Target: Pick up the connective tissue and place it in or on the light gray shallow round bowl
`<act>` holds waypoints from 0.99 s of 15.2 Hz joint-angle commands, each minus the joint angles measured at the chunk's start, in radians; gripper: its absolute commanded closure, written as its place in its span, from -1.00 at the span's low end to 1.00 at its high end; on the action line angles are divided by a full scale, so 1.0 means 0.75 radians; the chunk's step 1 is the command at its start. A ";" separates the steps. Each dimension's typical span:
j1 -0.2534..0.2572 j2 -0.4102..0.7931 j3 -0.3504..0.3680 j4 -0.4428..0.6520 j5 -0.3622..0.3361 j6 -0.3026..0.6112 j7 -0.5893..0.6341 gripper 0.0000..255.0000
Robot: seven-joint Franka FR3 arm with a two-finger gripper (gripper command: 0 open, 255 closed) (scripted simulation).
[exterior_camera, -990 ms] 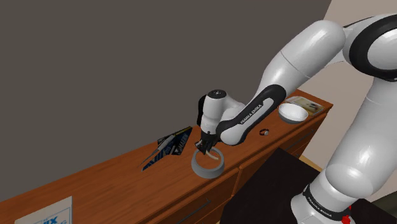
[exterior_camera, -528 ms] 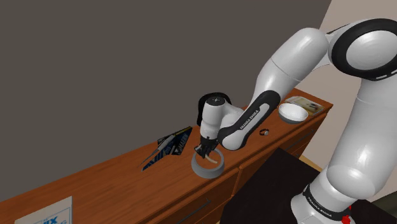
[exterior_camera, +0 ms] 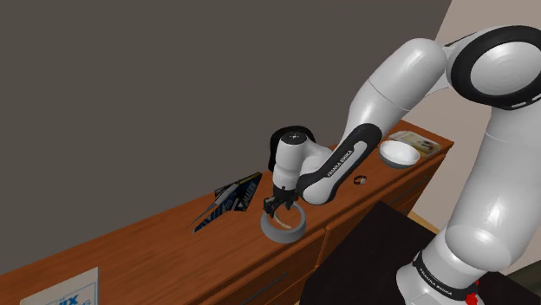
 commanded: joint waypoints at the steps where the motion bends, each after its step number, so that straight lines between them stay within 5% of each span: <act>1: 0.000 0.000 0.000 0.000 0.000 0.000 0.000 -1.00; 4: 0.000 0.000 0.000 0.000 0.000 0.000 0.000 -1.00; 8: -0.075 -0.201 0.117 -0.027 0.235 -0.148 -0.170 -1.00; 15: -0.069 -0.201 0.111 -0.027 0.236 -0.148 -0.171 -1.00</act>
